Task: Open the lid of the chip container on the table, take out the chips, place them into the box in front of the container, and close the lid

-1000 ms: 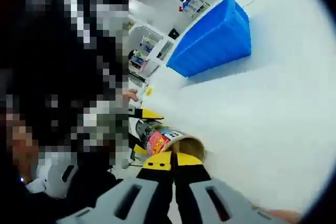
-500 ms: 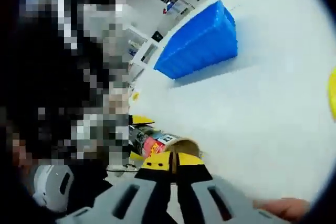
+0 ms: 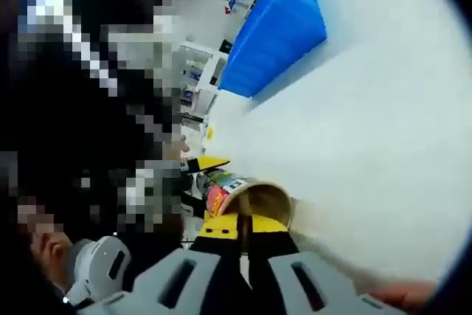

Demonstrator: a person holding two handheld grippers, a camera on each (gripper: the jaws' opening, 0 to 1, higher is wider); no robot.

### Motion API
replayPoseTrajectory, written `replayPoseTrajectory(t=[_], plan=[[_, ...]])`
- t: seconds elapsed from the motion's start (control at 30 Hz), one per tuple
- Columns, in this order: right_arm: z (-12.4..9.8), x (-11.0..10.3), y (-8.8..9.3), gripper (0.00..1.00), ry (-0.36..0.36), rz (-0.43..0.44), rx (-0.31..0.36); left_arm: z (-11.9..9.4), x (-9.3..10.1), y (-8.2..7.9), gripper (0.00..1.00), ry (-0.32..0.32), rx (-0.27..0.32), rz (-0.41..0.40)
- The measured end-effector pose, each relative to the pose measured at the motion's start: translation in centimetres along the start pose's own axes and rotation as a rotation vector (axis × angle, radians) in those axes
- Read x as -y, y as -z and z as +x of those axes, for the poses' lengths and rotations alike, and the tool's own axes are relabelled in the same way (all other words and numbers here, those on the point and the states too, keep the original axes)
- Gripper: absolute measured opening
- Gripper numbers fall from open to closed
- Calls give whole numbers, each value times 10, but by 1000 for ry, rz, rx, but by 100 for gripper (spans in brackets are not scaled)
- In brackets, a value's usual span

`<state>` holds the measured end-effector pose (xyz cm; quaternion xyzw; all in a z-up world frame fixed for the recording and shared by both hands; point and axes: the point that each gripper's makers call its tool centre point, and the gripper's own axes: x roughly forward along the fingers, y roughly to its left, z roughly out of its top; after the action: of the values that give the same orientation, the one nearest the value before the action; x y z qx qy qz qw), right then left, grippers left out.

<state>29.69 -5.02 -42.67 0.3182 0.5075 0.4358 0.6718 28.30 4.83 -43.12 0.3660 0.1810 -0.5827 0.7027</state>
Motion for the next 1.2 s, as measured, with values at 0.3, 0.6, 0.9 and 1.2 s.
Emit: replayPoseTrajectory(t=[0.3,0.6,0.9,1.2], plan=[[-11,-3,-3,0,367,-390,22,0,-1,0,52,-1,9,6],[-10,-4,-1,0,468,-453,9,-1,-1,-1,52,-6,27,16],[-24,4,0,0,545,-438,-14,0,1,-2,52,-7,21,25],[-60,25,-4,0,565,-348,61,-6,-1,3,52,1,1,-14]])
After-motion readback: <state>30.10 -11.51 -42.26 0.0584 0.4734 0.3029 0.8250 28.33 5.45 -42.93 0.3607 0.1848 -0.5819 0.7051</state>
